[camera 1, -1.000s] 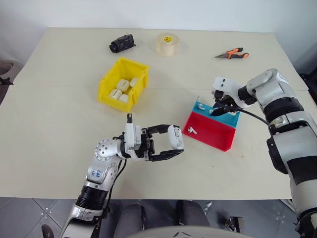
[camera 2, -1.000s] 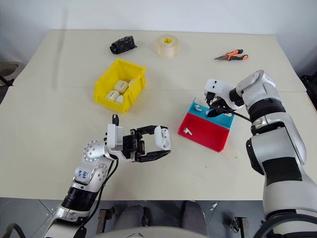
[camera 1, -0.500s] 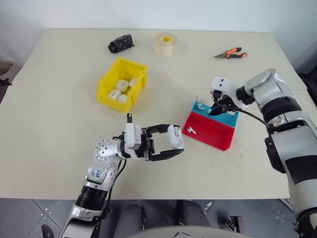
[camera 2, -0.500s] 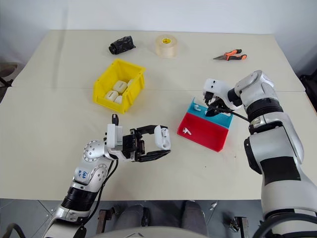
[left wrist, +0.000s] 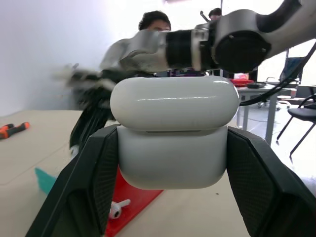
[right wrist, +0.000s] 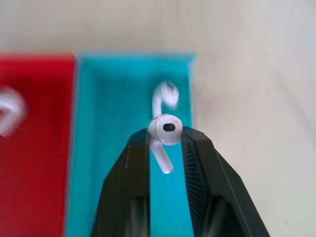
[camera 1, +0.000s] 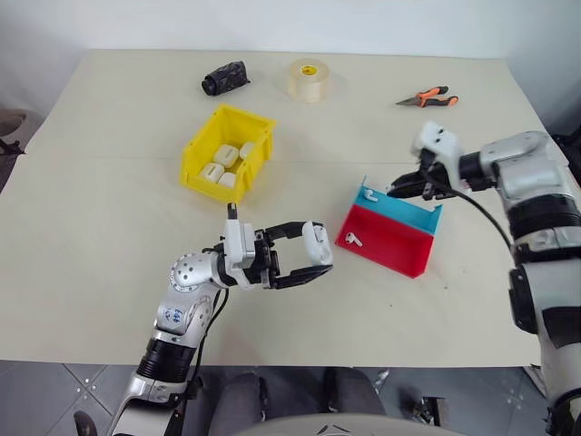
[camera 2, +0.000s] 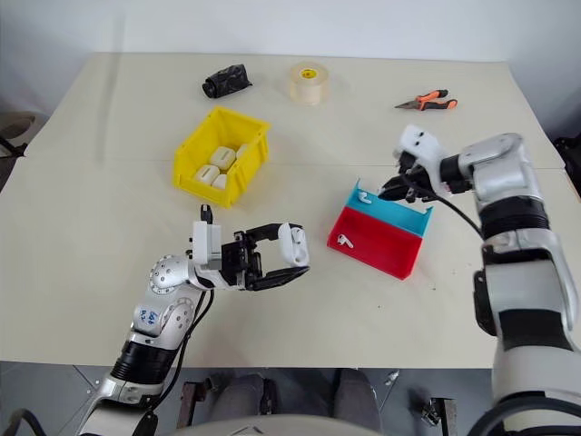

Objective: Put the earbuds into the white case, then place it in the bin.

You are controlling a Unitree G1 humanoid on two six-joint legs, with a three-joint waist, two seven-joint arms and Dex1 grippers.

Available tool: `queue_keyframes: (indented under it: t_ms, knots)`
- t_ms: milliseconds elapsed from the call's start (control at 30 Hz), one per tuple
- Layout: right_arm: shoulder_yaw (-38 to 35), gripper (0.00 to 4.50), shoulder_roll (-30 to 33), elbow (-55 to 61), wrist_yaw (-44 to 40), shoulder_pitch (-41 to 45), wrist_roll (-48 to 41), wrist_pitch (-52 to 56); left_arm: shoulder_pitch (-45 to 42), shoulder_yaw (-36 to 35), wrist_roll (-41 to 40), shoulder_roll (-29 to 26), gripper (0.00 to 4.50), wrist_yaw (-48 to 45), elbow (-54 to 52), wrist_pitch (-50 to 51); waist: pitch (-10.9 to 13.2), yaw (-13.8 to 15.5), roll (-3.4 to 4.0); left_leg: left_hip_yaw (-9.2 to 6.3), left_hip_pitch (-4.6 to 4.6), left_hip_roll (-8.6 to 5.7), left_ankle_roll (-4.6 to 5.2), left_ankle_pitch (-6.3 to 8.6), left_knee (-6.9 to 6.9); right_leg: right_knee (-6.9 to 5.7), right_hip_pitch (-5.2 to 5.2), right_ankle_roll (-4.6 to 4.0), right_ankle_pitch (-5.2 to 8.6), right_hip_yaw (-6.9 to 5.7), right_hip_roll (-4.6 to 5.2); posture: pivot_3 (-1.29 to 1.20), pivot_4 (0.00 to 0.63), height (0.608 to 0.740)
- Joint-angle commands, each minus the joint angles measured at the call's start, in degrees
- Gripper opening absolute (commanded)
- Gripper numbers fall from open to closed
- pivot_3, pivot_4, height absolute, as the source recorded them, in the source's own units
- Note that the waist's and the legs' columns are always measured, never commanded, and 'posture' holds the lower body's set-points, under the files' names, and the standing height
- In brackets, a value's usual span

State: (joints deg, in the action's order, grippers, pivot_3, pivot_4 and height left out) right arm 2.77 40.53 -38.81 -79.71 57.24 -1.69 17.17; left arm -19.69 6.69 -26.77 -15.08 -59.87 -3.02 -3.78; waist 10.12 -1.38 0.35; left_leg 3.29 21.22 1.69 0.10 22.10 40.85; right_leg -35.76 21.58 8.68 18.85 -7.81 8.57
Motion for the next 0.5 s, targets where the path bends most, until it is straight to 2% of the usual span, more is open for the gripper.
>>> queue_keyframes:
  t_ms: [33, 100, 167, 267, 400, 500]
  knots:
    - [-10.56, 0.52, -2.76, 22.80, -0.28, -11.67, -16.94, 7.99, -2.99, -1.88, -1.69, 0.27, 2.94, 0.14, 2.28, 0.86, 0.00, 0.08, -0.01, 0.02, -0.01, -0.01, 0.00, 0.00, 0.02, -0.03, 0.00, 0.00, 0.00, 0.01, 0.00, 0.00, 0.150, 0.740]
    - [-14.33, 0.52, -5.62, 35.30, 3.00, -19.48, -25.08, 14.21, -5.12, -2.45, -1.76, 0.54, 2.94, -0.29, 4.82, 1.17, 0.00, 0.22, 0.00, -0.04, -0.02, 0.00, 0.00, 0.00, 0.05, -0.06, -0.02, 0.00, 0.00, -0.03, -0.01, 0.00, 0.150, 0.740]
    - [-15.47, 0.52, -7.17, 42.06, 6.48, -23.13, -29.54, 19.03, -6.23, -2.73, -1.68, 0.56, 2.94, -1.14, 6.28, 0.99, 0.01, 0.40, 0.00, 0.00, -0.02, -0.03, 0.00, 0.00, 0.07, -0.07, -0.02, 0.00, 0.00, 0.00, 0.00, 0.00, 0.150, 0.740]
    - [-16.74, 0.52, -12.74, 51.91, 14.35, -28.12, -37.96, 24.37, -8.76, -2.92, -1.52, 1.04, 2.94, -1.65, 8.64, 1.47, 0.01, 0.61, 0.02, 0.03, -0.03, -0.03, 0.00, 0.00, 0.09, -0.07, -0.01, 0.00, 0.00, 0.04, -0.01, 0.00, 0.150, 0.740]
    - [-17.72, 0.52, -19.04, 58.50, 22.95, -31.53, -46.01, 27.18, -10.95, -2.56, -1.28, 1.71, 2.94, -2.54, 10.40, 2.07, 0.01, 1.19, 0.01, 0.04, -0.05, -0.04, 0.00, 0.00, 0.08, -0.08, -0.01, 0.00, 0.00, 0.05, -0.02, 0.00, 0.150, 0.740]
    - [-18.15, 0.52, -20.97, 60.54, 27.59, -32.52, -50.80, 28.94, -11.53, -2.44, -1.17, 2.10, 2.94, -2.67, 10.57, 2.53, 0.01, 1.52, 0.01, 0.02, -0.03, -0.10, 0.00, 0.00, 0.10, -0.08, -0.01, 0.01, 0.00, 0.06, 0.00, 0.00, 0.150, 0.740]
